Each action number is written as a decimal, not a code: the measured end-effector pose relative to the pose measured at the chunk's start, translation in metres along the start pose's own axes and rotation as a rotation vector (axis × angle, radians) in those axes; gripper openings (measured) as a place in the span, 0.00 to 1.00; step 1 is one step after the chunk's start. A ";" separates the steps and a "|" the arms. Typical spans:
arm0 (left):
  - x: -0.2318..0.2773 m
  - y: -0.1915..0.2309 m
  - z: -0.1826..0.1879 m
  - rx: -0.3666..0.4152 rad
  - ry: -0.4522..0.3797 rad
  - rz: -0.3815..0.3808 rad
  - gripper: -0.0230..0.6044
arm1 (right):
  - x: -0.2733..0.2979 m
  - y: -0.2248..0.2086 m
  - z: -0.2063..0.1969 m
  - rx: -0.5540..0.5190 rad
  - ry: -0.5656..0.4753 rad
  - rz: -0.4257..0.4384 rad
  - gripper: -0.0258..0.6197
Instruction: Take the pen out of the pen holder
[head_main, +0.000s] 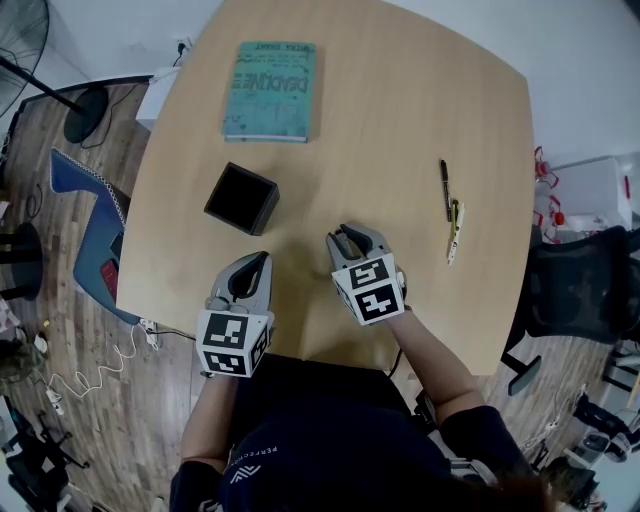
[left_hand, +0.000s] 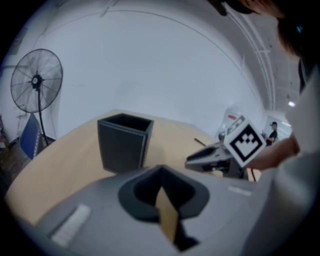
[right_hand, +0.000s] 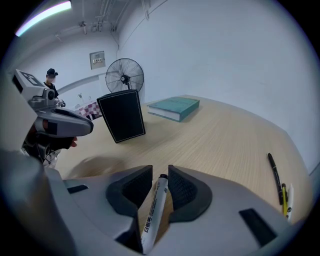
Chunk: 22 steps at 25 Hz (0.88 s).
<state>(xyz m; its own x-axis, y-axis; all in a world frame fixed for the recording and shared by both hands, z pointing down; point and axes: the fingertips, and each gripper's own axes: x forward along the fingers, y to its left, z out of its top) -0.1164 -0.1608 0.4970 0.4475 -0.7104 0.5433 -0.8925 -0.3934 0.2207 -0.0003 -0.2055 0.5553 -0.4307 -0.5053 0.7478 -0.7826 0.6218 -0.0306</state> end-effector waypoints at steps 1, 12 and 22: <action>-0.001 -0.001 0.001 0.004 -0.002 -0.004 0.04 | -0.001 0.000 0.001 0.001 -0.006 -0.005 0.18; -0.010 -0.012 0.022 0.032 -0.059 -0.054 0.04 | -0.039 -0.003 0.020 0.021 -0.099 -0.061 0.14; -0.025 -0.019 0.044 0.050 -0.118 -0.072 0.04 | -0.095 -0.006 0.035 0.055 -0.209 -0.124 0.07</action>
<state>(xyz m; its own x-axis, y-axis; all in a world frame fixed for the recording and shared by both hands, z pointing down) -0.1077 -0.1612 0.4438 0.5162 -0.7417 0.4282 -0.8553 -0.4721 0.2134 0.0300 -0.1825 0.4609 -0.4087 -0.6922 0.5948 -0.8560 0.5168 0.0131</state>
